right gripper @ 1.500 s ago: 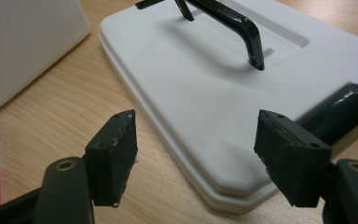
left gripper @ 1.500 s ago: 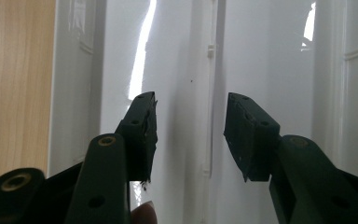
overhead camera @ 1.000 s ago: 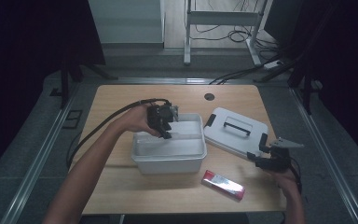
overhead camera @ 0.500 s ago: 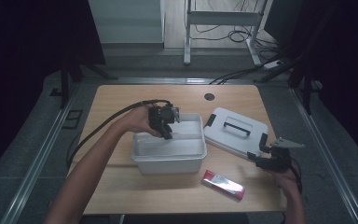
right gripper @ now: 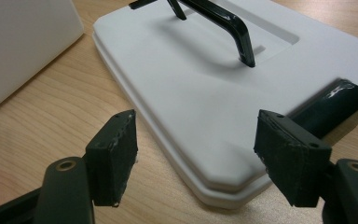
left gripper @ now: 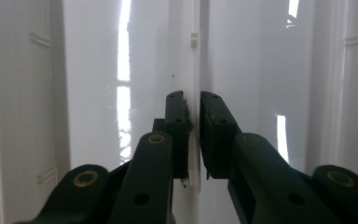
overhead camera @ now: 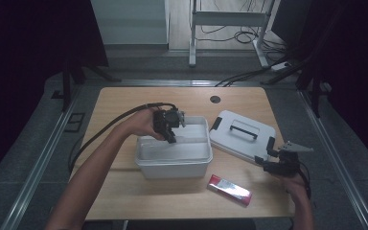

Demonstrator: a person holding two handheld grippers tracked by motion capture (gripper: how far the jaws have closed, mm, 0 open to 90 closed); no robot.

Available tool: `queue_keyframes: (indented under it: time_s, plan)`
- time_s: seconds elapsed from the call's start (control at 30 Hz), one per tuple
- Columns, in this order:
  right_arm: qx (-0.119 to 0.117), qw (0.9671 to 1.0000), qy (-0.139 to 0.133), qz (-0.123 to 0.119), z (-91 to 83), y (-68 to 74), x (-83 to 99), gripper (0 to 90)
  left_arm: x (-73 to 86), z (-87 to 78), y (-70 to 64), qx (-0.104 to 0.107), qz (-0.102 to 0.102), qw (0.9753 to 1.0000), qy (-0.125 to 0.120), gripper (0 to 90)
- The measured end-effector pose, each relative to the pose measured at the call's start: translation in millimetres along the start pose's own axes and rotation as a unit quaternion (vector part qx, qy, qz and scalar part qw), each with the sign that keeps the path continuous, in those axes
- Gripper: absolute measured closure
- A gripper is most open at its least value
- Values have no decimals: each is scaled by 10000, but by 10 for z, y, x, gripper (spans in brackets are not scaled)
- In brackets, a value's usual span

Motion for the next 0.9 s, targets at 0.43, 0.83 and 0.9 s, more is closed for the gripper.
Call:
queue_keyframes:
  time_s: [0.43,0.83,0.9]
  plan:
    - [77,10000,11,3,-10,-22,3,301,0,0,-5,82,-33,10000,-1,887]
    - [162,9999,10,42,-38,-50,-2,305,-1,-5,-8,85,-78,9999,-17,892]
    - [201,9998,1,69,-51,-60,-6,308,-2,-8,-7,84,-82,9999,-24,892]
Point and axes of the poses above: each handheld gripper's, and its own axes: z roughly forward along the jaws, x roughly out of its underside, y roughly to its left, the point moved 8 cm from there along z, roughly forward along the jaws, and after that the axes turned 7 degrees about -y, right-handed, at the moved point
